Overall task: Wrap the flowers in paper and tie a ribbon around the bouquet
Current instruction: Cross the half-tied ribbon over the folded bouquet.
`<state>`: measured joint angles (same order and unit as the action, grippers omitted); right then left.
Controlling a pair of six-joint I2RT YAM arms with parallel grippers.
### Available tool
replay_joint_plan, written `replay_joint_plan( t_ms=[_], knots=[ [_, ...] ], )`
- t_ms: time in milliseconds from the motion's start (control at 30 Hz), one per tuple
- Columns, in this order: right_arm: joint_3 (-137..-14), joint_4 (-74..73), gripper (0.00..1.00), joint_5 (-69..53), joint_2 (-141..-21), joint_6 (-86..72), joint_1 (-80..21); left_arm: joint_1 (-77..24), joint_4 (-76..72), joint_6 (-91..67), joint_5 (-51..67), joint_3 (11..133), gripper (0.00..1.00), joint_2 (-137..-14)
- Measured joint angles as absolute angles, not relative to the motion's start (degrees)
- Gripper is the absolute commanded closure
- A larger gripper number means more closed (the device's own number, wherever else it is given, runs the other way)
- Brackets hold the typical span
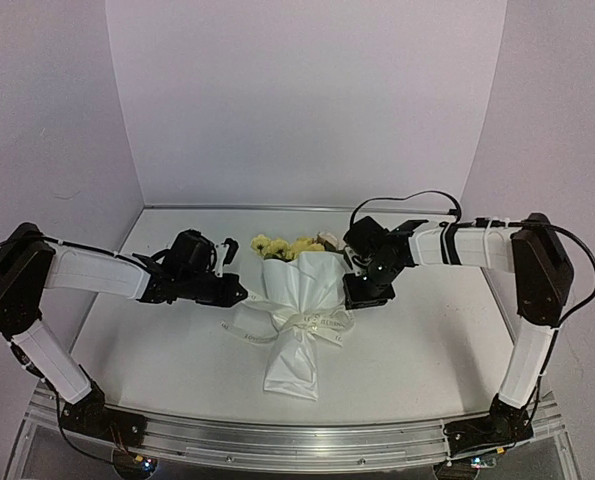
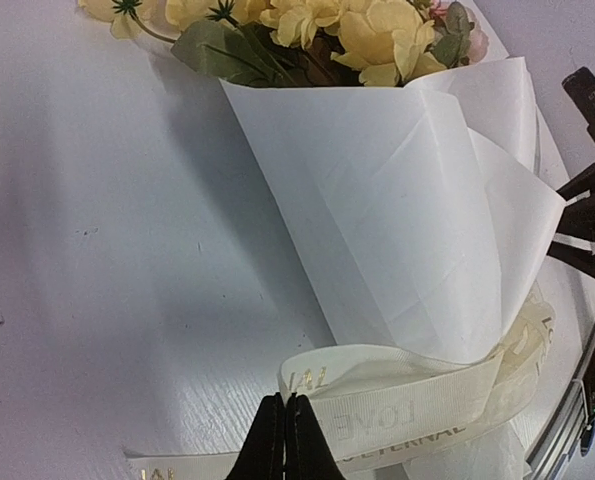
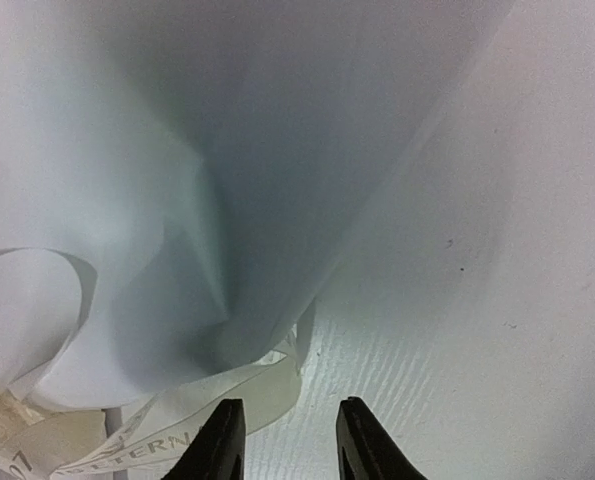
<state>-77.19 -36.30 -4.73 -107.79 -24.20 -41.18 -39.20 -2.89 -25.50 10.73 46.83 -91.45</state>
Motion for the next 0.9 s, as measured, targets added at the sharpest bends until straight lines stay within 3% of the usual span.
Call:
replay_joint_plan(
  t_ms=[433,900],
  knots=[
    [-63.4,-28.8,0.50,-17.7,-94.2,-21.4,-41.7,-39.2,-2.4,-25.3,13.3,48.6,1.00,-92.0],
    [-56.0,-12.3,0.45,-24.3,-100.6,-23.5,-44.7,-39.2,-2.4,-25.3,13.9,48.7,1.00,-92.0]
  ],
)
